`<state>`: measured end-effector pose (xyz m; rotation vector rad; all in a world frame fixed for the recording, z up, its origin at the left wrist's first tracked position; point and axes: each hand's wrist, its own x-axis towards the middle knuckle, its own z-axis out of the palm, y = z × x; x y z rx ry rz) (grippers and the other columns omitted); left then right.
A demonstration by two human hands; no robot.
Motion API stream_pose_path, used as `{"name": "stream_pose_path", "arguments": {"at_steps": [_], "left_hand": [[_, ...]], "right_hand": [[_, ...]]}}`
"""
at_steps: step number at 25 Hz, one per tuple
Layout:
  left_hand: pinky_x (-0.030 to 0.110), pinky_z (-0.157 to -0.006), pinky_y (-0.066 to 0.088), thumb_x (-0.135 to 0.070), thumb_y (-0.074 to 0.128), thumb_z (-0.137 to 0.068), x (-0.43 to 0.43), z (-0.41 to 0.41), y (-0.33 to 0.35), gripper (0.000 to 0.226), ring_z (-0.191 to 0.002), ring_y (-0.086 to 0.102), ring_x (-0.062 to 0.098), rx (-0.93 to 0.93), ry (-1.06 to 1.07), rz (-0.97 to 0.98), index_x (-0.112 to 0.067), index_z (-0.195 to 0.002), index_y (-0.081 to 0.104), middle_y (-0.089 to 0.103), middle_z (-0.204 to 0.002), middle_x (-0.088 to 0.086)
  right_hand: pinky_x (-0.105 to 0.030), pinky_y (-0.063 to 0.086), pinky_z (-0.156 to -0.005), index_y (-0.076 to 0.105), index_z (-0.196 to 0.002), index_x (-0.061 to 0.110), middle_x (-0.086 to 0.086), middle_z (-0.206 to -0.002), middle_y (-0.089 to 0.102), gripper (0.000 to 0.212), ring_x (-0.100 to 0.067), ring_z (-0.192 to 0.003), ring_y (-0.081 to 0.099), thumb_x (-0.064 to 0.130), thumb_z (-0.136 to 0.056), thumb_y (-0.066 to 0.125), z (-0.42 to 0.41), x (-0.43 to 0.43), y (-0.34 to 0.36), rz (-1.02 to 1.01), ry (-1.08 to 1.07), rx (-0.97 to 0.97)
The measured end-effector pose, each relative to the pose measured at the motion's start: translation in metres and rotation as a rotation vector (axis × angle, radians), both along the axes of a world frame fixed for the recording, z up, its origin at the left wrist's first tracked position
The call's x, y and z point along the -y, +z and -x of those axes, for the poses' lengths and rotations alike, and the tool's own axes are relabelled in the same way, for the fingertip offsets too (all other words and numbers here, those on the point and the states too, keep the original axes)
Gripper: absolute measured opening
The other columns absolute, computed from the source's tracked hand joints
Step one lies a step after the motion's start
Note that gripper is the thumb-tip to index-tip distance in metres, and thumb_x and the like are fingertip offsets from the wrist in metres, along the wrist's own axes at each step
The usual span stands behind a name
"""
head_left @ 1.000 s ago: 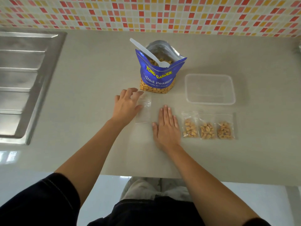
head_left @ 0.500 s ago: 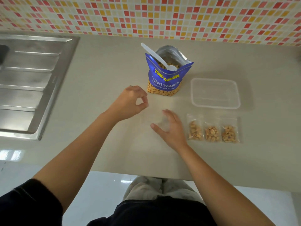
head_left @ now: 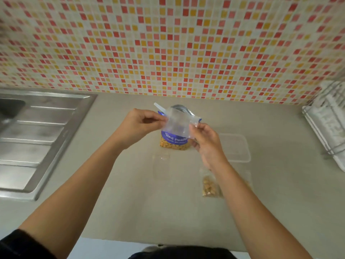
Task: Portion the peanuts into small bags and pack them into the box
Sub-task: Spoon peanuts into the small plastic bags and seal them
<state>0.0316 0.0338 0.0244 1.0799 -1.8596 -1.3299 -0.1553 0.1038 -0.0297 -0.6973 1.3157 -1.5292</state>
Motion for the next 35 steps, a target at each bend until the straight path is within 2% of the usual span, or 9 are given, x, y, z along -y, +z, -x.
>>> {"name": "stream_pose_path", "arguments": {"at_steps": [5, 10, 14, 17, 22, 25, 28, 31, 35], "left_hand": [[0.021, -0.068, 0.053, -0.001, 0.062, -0.082, 0.014, 0.024, 0.022, 0.026, -0.067, 0.063, 0.008, -0.061, 0.024, 0.001, -0.019, -0.098, 0.053, 0.068, -0.078, -0.004], [0.031, -0.076, 0.051, -0.003, 0.063, -0.082, 0.026, 0.040, 0.025, 0.022, -0.068, 0.060, 0.012, -0.033, 0.058, 0.014, -0.025, -0.083, 0.067, 0.066, -0.071, 0.001], [0.024, -0.068, 0.049, -0.003, 0.060, -0.082, 0.023, 0.047, 0.020, 0.026, -0.065, 0.060, 0.007, 0.040, 0.128, 0.087, -0.028, -0.078, 0.067, 0.067, -0.073, 0.001], [0.028, -0.071, 0.052, -0.003, 0.061, -0.082, 0.020, 0.046, 0.015, 0.022, -0.069, 0.061, 0.016, 0.042, 0.102, 0.007, -0.024, -0.079, 0.068, 0.068, -0.076, 0.007], [0.011, -0.056, 0.050, -0.002, 0.063, -0.082, 0.019, 0.045, 0.017, 0.010, -0.056, 0.060, 0.002, 0.019, 0.110, -0.082, -0.008, -0.088, 0.069, 0.066, -0.074, 0.005], [0.009, -0.053, 0.049, -0.005, 0.065, -0.081, 0.018, 0.048, 0.014, 0.009, -0.058, 0.060, 0.005, 0.066, 0.150, -0.077, -0.009, -0.087, 0.070, 0.066, -0.073, 0.004], [0.012, -0.054, 0.049, -0.006, 0.064, -0.081, 0.017, 0.052, 0.015, 0.010, -0.061, 0.060, 0.005, 0.119, 0.166, -0.050, -0.015, -0.080, 0.069, 0.067, -0.073, 0.001], [0.016, -0.059, 0.051, -0.007, 0.064, -0.080, 0.017, 0.055, 0.021, 0.014, -0.063, 0.063, 0.008, 0.138, 0.135, 0.004, -0.020, -0.080, 0.067, 0.070, -0.073, 0.004], [0.028, -0.062, 0.051, -0.006, 0.063, -0.078, 0.012, 0.061, 0.023, 0.027, -0.072, 0.065, 0.022, 0.152, 0.095, 0.048, -0.019, -0.100, 0.053, 0.073, -0.075, 0.008]], "right_hand": [[-0.012, 0.041, -0.050, 0.055, -0.075, 0.019, 0.010, -0.057, 0.061, 0.019, 0.000, -0.048, 0.051, 0.006, -0.081, 0.068, 0.021, 0.008, 0.021, 0.114, -0.056, -0.187], [-0.011, 0.044, -0.052, 0.065, -0.084, 0.008, 0.004, -0.058, 0.063, 0.002, -0.001, -0.049, 0.055, 0.009, -0.086, 0.063, 0.031, 0.006, 0.036, 0.114, -0.038, -0.233], [-0.014, 0.051, -0.058, 0.064, -0.077, 0.015, 0.004, -0.068, 0.068, 0.020, -0.005, -0.062, 0.064, 0.005, -0.090, 0.055, 0.030, 0.006, 0.033, 0.019, -0.030, -0.108], [-0.012, 0.044, -0.055, 0.059, -0.073, 0.016, 0.010, -0.064, 0.060, 0.015, -0.001, -0.057, 0.055, 0.013, -0.088, 0.061, 0.027, 0.001, 0.025, 0.025, -0.033, -0.215], [-0.021, 0.046, -0.063, 0.061, -0.078, 0.014, 0.007, -0.057, 0.064, 0.011, -0.003, -0.054, 0.057, 0.008, -0.087, 0.061, 0.036, -0.002, 0.020, 0.056, 0.008, -0.189], [-0.023, 0.044, -0.073, 0.063, -0.092, 0.010, 0.006, -0.077, 0.066, 0.013, -0.008, -0.069, 0.057, 0.002, -0.088, 0.055, 0.036, 0.000, 0.018, -0.048, 0.020, -0.175], [-0.012, 0.038, -0.086, 0.048, -0.129, 0.011, 0.003, -0.119, 0.053, 0.046, -0.005, -0.101, 0.052, 0.009, -0.084, 0.060, 0.034, -0.002, 0.016, -0.052, -0.073, -0.613], [-0.005, 0.025, -0.099, 0.041, -0.135, 0.010, 0.004, -0.131, 0.043, 0.069, -0.006, -0.120, 0.040, 0.031, -0.076, 0.071, 0.033, -0.004, 0.022, 0.189, -0.049, -1.044], [-0.025, 0.030, -0.106, 0.040, -0.137, 0.014, -0.001, -0.140, 0.044, 0.087, -0.015, -0.128, 0.040, 0.053, -0.068, 0.074, 0.028, 0.007, 0.031, 0.181, 0.074, -1.322]]}}
